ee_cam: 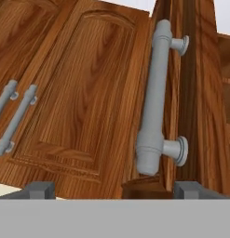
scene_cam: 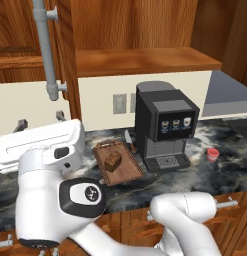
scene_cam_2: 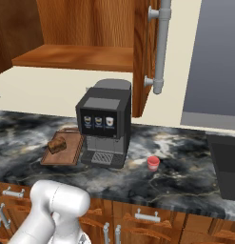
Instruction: Pick the bread, place it on the cutting board, pick the jam, place it on the counter, and close the cabinet.
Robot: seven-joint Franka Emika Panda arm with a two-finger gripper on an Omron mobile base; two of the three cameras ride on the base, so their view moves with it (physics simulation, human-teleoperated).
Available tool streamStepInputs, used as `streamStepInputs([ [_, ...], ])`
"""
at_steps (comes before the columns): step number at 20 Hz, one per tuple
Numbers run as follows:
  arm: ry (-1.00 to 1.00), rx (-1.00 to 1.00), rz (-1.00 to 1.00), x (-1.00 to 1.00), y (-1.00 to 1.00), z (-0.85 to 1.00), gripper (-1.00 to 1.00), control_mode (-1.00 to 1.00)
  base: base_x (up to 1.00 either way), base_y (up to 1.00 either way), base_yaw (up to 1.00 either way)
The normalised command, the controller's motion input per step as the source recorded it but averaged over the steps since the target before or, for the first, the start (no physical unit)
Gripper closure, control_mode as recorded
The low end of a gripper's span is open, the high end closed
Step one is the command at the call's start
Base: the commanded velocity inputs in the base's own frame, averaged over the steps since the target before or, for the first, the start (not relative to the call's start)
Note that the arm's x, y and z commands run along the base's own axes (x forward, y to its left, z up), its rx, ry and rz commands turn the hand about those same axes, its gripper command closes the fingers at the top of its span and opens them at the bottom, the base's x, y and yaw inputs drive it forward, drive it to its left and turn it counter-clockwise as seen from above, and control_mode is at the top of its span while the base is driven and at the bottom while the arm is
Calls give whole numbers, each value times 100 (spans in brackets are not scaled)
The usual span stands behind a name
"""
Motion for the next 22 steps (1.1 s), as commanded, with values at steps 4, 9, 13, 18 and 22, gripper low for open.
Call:
streamStepInputs([
  [4,-5,0,-8,0,0,11,-100,-100,0,0,0],
  [9,-5,0,-10,0,0,2,-100,-100,0,0,0],
  [13,-2,0,-11,0,0,0,-100,-100,0,0,0],
  [18,-1,0,-16,0,0,1,-100,-100,0,0,0],
  [22,-2,0,-15,0,0,1,-100,-100,0,0,0],
])
